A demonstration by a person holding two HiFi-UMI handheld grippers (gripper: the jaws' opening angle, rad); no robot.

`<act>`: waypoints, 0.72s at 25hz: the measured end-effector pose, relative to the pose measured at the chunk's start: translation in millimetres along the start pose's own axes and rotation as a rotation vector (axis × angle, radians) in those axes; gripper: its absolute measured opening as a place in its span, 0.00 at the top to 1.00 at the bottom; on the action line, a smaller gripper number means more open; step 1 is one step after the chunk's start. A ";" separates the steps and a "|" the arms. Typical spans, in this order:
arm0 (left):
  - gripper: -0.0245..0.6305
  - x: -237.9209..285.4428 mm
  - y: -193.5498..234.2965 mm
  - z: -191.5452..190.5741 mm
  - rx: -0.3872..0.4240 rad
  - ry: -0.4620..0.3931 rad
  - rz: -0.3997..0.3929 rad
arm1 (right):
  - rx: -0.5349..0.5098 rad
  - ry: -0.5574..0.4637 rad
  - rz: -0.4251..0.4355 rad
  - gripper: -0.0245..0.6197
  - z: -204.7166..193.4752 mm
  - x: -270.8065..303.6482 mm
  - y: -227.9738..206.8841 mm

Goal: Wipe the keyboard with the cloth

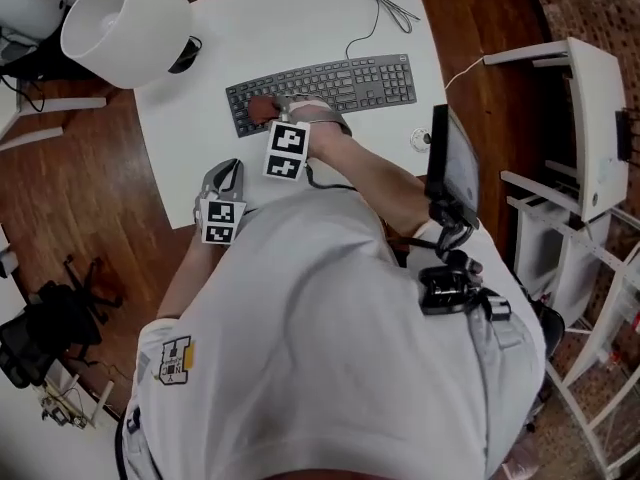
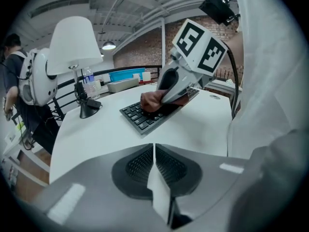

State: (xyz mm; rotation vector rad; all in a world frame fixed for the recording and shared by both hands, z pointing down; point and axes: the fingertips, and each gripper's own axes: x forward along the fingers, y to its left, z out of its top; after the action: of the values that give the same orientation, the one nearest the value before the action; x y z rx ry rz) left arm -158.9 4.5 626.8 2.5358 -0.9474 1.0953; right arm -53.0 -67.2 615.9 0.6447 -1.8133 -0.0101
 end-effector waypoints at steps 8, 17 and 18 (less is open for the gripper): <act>0.96 -22.6 20.6 -27.2 -0.018 0.028 0.027 | -0.095 -0.036 0.072 0.82 66.6 29.9 43.8; 0.96 21.6 -2.6 11.8 0.070 0.000 -0.071 | 0.188 0.134 -0.062 0.82 -95.7 -2.9 -25.8; 0.96 26.3 -7.2 17.3 0.082 -0.003 -0.080 | 0.223 0.158 -0.081 0.82 -119.5 -9.3 -33.5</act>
State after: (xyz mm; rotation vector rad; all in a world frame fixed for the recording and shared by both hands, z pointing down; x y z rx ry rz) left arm -130.9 -9.8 633.9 2.6163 -0.8095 1.1291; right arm 68.8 -54.9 638.4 0.8531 -1.6479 0.1864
